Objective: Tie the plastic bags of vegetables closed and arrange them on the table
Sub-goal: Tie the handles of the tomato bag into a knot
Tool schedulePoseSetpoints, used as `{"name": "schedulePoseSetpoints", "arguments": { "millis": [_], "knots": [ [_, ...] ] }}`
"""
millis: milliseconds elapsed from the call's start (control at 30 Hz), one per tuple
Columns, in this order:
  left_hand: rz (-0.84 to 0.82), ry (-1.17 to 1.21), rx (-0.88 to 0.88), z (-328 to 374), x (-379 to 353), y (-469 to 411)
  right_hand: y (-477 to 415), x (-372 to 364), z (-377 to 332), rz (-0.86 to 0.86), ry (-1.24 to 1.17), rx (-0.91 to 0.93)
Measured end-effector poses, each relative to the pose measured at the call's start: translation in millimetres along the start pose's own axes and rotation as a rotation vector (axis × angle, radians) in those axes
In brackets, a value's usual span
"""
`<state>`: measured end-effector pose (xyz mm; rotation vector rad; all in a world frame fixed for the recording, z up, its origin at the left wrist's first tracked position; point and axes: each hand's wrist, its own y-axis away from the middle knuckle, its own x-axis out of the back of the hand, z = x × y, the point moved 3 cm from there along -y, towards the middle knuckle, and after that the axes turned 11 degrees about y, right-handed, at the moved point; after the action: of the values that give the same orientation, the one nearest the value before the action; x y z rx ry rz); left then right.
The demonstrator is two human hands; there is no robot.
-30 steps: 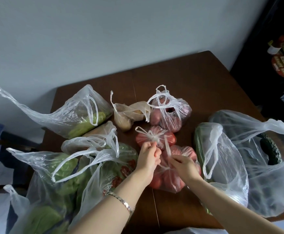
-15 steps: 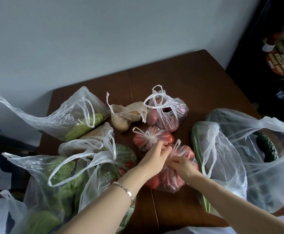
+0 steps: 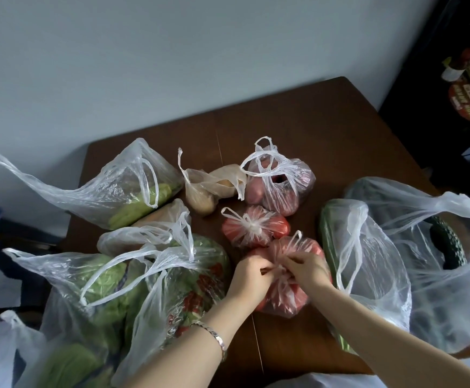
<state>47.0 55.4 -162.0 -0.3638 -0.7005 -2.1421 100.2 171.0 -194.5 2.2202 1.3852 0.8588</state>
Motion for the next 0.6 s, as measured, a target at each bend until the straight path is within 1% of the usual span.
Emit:
{"name": "schedulePoseSetpoints", "arguments": {
  "millis": [67,133,167,300,367,433,500,600],
  "knots": [
    [-0.011,0.032,0.056,-1.3,-0.7,-2.5,2.2,1.4,-4.3,0.049,0.045,0.019],
    [-0.023,0.063,0.138,-4.0,-0.4,-6.7,4.9,2.6,-7.3,0.051,0.07,0.045],
    [-0.026,0.08,0.184,-5.3,0.2,-8.9,6.8,2.8,-9.2,0.04,0.116,0.087],
    [-0.051,0.183,0.346,-11.6,0.9,-16.4,15.1,3.9,-13.5,0.001,0.448,0.382],
    [-0.07,0.21,0.388,-13.4,-0.2,-17.4,17.4,4.6,-15.1,-0.02,0.606,0.497],
    [-0.084,0.216,0.392,-12.8,0.5,-16.5,18.8,2.4,-18.5,-0.053,0.747,0.572],
    [-0.098,0.197,0.372,-11.0,2.6,-14.8,16.7,-0.6,-22.2,-0.088,0.834,0.588],
    [-0.109,0.19,0.353,-10.3,3.9,-12.1,9.9,-1.7,-26.0,-0.131,0.928,0.528]
  ]
}}
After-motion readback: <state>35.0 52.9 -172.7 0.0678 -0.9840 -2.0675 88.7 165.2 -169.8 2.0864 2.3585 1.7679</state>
